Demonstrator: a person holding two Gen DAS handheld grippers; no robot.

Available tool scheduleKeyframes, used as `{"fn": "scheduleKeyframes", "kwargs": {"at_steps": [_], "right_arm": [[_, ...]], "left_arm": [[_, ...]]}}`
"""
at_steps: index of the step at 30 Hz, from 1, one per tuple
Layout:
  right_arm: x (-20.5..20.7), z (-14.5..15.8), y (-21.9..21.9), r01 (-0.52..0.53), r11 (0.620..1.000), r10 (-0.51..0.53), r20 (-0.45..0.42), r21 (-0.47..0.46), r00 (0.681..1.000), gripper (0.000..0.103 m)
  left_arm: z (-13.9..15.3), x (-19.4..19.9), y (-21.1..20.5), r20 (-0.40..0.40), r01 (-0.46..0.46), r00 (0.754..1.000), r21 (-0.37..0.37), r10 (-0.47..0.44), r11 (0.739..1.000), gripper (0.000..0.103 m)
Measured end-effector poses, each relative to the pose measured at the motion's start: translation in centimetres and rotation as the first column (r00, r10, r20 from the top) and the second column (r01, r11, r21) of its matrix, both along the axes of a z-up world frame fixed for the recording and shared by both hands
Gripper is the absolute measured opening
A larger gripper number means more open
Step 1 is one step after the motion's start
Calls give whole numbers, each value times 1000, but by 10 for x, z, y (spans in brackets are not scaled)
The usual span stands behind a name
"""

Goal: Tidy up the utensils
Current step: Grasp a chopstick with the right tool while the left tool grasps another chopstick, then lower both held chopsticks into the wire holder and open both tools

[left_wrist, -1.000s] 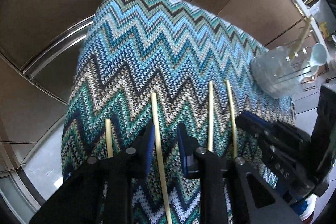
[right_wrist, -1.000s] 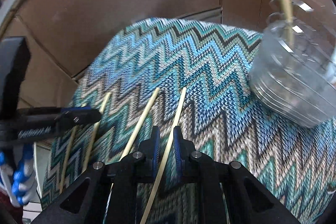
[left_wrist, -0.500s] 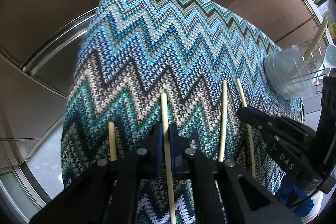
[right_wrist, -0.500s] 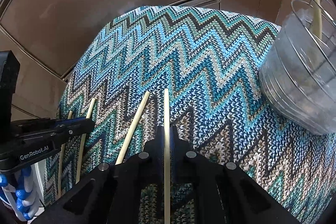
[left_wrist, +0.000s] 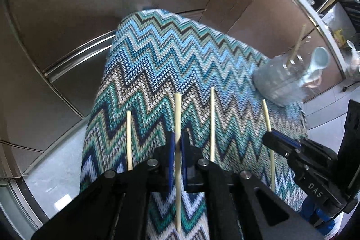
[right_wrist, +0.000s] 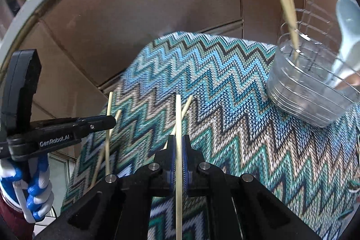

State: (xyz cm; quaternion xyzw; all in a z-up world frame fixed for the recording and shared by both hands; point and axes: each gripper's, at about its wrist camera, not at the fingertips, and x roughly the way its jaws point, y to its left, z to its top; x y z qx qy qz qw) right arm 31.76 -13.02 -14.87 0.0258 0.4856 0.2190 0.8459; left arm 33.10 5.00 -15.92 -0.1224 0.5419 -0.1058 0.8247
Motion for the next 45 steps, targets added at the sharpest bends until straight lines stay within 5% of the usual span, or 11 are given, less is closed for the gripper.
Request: {"fn": "scheduleKeyframes", "kwargs": {"at_steps": [18,25,33,45], "right_arm": [[-113,47,-37,55,993,-71,167,101,983,6],[-147,60,-58,84,987,-113,222,136,968,6],[-166,76,-67,93,981,-143,306,172,941,6],[-135,106,-97,113,966,-212,465,231,859,6]], "left_arm": [[65,-93,-1,180,8,984,15,-10,1000,5],[75,-114,5,298,-56,954,64,35,996,5],[96,-133,7,384,-72,921,15,61,997,5],[155,-123,-24,463,63,887,-115,-3,991,5]]}}
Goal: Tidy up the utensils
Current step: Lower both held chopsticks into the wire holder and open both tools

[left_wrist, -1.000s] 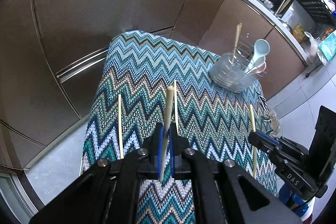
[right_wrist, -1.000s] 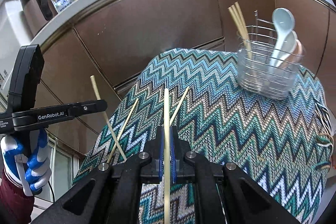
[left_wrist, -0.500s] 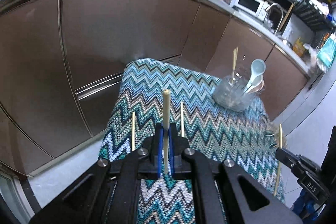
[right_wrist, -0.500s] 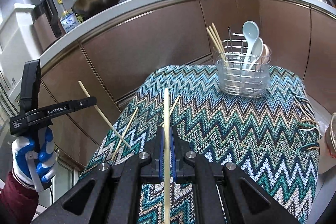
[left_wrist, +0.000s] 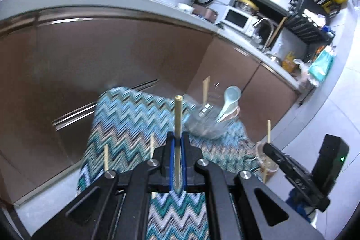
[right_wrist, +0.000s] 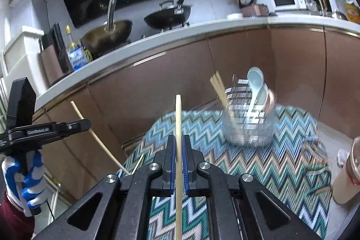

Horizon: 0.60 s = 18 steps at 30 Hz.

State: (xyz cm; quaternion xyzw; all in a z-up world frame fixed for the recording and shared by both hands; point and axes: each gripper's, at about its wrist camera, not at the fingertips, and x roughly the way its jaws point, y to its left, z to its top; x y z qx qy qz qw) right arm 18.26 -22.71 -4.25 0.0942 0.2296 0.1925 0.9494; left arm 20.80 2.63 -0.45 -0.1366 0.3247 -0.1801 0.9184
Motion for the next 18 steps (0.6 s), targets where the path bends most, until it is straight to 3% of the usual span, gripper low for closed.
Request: {"fn": "scheduleKeyframes", "kwargs": {"at_steps": [11,18], "right_arm": [[97,40,-28,36,997,-49,183,69,982,6],[162,49,-34,77,991,-107,296,110,949,6]], "left_arm": [[40,92,-74,91,109,991,-101,-100,989,5],[41,153,-124,134,118,985,-56,-109,991,5]]}}
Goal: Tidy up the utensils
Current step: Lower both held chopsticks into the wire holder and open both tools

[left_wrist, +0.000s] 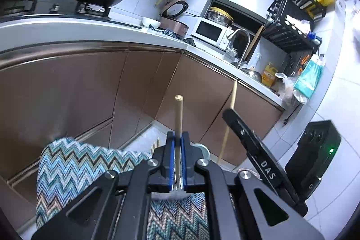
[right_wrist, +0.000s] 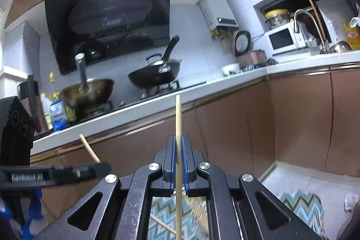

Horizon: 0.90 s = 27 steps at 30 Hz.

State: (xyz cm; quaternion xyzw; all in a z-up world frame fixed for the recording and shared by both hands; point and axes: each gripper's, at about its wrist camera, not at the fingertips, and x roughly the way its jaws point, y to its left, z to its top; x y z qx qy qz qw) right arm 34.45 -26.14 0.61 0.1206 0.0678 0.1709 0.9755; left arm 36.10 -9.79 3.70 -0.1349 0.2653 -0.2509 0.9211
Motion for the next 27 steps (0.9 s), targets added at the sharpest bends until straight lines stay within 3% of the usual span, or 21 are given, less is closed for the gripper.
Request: {"fn": "scheduleKeyframes", "kwargs": {"at_steps": [9,19,23,27], "right_arm": [[50,-38,5,79,995,-79,12,-62,997,6],[47,-78,9,146,973,-151,-14,-181,988,7],[33,-74,6,158,970,-162,-9,-185,987,28],[12,-60,-1,184,968,-187,-2,-171,982,38]], "left_arm": [[-37,57,-34,-43,-7,999,39,9,999,5],[-82,71,-44,-92,-28,995,82,35,996,5],[-82,65,-37,-93,-44,994,79,52,996,6],[-73,54,-30,-82,-66,994,80,72,995,6]]}}
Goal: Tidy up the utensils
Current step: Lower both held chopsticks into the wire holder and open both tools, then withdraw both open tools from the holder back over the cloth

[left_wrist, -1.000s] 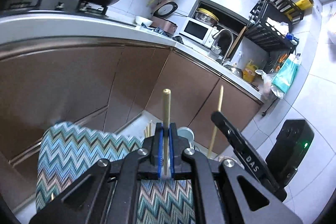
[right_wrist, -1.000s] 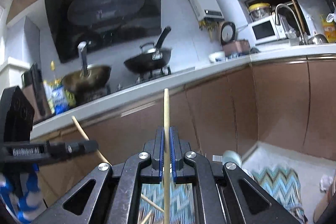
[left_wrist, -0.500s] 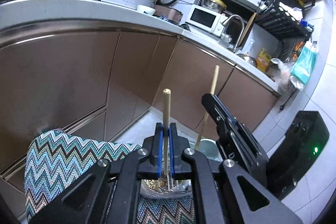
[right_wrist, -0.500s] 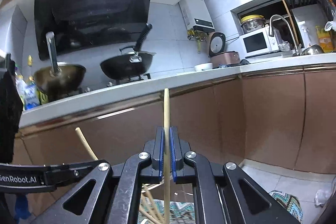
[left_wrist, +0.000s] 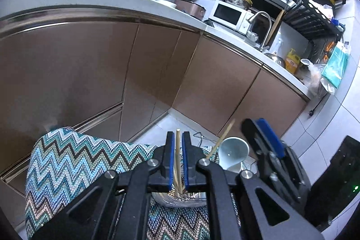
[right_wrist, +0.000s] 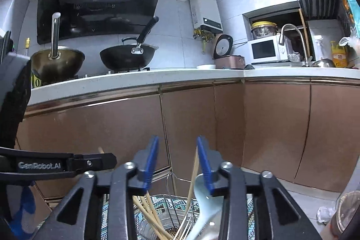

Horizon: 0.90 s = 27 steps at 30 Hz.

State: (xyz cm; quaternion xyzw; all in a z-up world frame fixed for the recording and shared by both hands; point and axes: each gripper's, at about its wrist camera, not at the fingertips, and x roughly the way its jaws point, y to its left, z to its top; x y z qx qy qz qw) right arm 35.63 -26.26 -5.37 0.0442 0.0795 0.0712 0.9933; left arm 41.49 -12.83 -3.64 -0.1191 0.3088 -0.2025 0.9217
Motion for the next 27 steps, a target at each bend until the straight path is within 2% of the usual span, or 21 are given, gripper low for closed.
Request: {"fn": "scheduleKeyframes", "kwargs": {"at_steps": [3,4,6,12,14,18,22,27], "right_arm": [[-20,11,-6,22,1000,-22,10,10,1000,43],[-26,15,-7,30,999,-30,10,11,999,48],[-43,21,-11,40,999,-41,14,20,999,55],[-89,36,-13,73,997,-73,4,19,997,74],[-106,39,-12,90,996,-90,-5,5,996,84],[-134,43,-9,112,993,-113,-28,-38,993,90],[-167,49,-9,125,991,-127,-24,-46,992,103],[-200,55,-7,128,990,-128,-8,-53,992,103]], "left_arm": [[8,-13,5,7,-7,1000,-1,7,1000,11],[11,-20,7,13,-11,1000,2,11,1000,14],[17,-33,13,31,-19,999,-3,20,1000,27],[36,-77,30,99,-59,993,-3,59,998,36],[42,-94,38,136,-80,988,-1,79,997,37],[52,-131,54,226,-136,965,6,131,991,38],[59,-164,73,253,-146,957,-14,144,989,38],[65,-199,92,272,-149,951,-7,145,989,38]]}}
